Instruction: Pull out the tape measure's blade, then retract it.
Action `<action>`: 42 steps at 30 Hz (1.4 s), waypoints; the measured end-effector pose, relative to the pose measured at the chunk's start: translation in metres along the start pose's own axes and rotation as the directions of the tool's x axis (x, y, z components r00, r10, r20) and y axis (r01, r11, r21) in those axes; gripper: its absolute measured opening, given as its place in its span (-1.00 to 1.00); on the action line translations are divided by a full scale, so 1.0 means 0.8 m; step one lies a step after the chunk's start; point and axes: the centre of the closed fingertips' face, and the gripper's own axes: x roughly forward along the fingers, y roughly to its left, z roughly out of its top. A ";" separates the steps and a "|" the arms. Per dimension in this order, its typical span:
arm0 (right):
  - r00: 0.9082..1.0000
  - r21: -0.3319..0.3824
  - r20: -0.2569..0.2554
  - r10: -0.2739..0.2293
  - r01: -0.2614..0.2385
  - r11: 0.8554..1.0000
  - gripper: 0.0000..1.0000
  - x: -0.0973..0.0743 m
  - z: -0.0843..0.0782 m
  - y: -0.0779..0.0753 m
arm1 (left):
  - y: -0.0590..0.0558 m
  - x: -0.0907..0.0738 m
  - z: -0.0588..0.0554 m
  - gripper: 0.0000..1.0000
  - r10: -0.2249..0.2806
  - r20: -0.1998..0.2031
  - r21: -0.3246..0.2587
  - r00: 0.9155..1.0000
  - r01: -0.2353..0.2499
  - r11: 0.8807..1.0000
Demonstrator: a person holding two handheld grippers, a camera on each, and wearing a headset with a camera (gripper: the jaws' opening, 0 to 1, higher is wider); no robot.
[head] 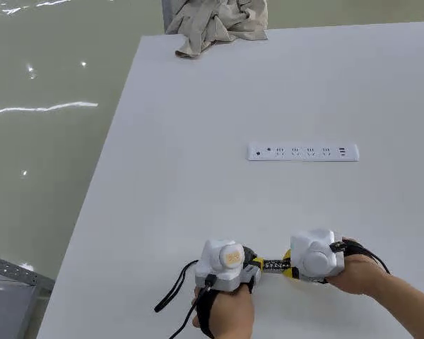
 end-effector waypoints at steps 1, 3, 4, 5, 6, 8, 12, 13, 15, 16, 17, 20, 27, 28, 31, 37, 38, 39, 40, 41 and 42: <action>1.000 -0.001 0.002 -0.001 0.001 1.000 -0.73 0.000 0.001 0.000 | 0.000 0.000 0.000 0.26 0.001 0.000 0.000 1.000 -0.001 1.000; 1.000 -0.006 0.004 -0.001 0.001 1.000 -0.73 0.001 0.004 0.000 | 0.000 0.000 -0.001 0.26 0.001 0.000 -0.001 1.000 -0.001 1.000; 1.000 -0.005 0.004 -0.001 0.001 1.000 -0.73 0.000 0.006 0.000 | 0.000 0.000 -0.001 0.26 0.002 0.000 -0.002 1.000 -0.002 1.000; 1.000 -0.006 0.006 0.000 0.000 1.000 -0.73 0.002 0.007 0.000 | 0.000 0.000 0.000 0.26 0.002 0.001 -0.002 1.000 -0.002 1.000; 1.000 -0.006 0.007 -0.001 0.001 1.000 -0.73 0.002 0.007 0.000 | 0.000 0.000 0.000 0.26 0.002 0.001 -0.002 1.000 -0.002 1.000; 1.000 -0.010 0.012 0.000 0.000 1.000 -0.73 0.003 0.010 0.000 | 0.000 0.000 0.000 0.26 0.003 0.001 -0.002 1.000 -0.003 1.000; 1.000 -0.017 0.020 -0.002 0.002 1.000 -0.73 0.008 0.013 -0.001 | 0.000 0.002 0.000 0.26 0.005 -0.003 -0.004 1.000 -0.005 1.000; 1.000 -0.019 0.024 -0.004 0.004 1.000 -0.73 0.008 0.015 -0.001 | 0.001 0.002 0.000 0.26 0.006 -0.004 -0.006 1.000 -0.006 1.000; 1.000 -0.023 0.030 -0.005 0.006 1.000 -0.73 0.008 0.018 0.000 | 0.001 0.002 0.001 0.26 0.006 -0.004 -0.005 1.000 -0.006 1.000; 0.999 -0.026 0.032 -0.006 0.007 1.000 -0.73 0.008 0.020 0.000 | 0.001 0.002 0.001 0.26 0.005 -0.004 -0.006 1.000 -0.005 1.000; 0.999 -0.026 0.034 -0.006 0.007 1.000 -0.73 0.008 0.021 0.000 | 0.001 0.002 0.001 0.26 0.005 -0.005 -0.005 1.000 -0.005 1.000; 0.999 -0.036 0.039 -0.010 0.011 0.999 -0.73 0.012 0.024 0.001 | 0.000 0.001 0.000 0.26 0.005 -0.004 -0.005 1.000 -0.005 1.000; 0.999 -0.044 0.046 -0.011 0.013 0.999 -0.73 0.014 0.027 0.000 | 0.000 0.001 -0.001 0.26 0.003 -0.007 -0.005 1.000 -0.004 1.000; 0.999 -0.046 0.047 -0.012 0.014 0.999 -0.73 0.014 0.027 0.000 | 0.000 0.000 0.000 0.26 0.005 -0.007 -0.007 1.000 -0.005 1.000; 0.999 -0.052 0.046 -0.012 0.014 0.999 -0.73 0.015 0.028 0.000 | 0.000 0.000 -0.001 0.26 0.005 -0.010 -0.007 1.000 -0.005 1.000; 0.999 -0.058 0.045 -0.013 0.015 0.998 -0.73 0.015 0.029 0.000 | 0.000 0.000 -0.002 0.26 0.005 -0.010 -0.005 1.000 -0.005 1.000; 0.999 -0.060 0.045 -0.013 0.016 0.998 -0.73 0.015 0.030 0.000 | 0.000 0.000 -0.001 0.26 0.005 -0.010 -0.005 1.000 -0.005 1.000; 0.999 -0.060 0.045 -0.013 0.016 0.998 -0.73 0.015 0.030 0.000 | 0.000 -0.001 -0.001 0.26 0.005 -0.010 -0.005 1.000 -0.006 1.000; 0.999 -0.063 0.045 -0.013 0.016 0.998 -0.73 0.015 0.030 0.000 | 0.000 -0.001 -0.001 0.26 0.007 -0.010 -0.005 1.000 -0.007 1.000; 0.999 -0.064 0.046 -0.014 0.017 0.998 -0.73 0.015 0.031 0.000 | 0.000 -0.001 -0.001 0.26 0.010 -0.010 -0.005 1.000 -0.010 1.000; 0.999 -0.065 0.045 -0.014 0.017 0.998 -0.73 0.015 0.031 0.000 | 0.000 0.000 -0.001 0.26 0.012 -0.011 -0.005 1.000 -0.012 1.000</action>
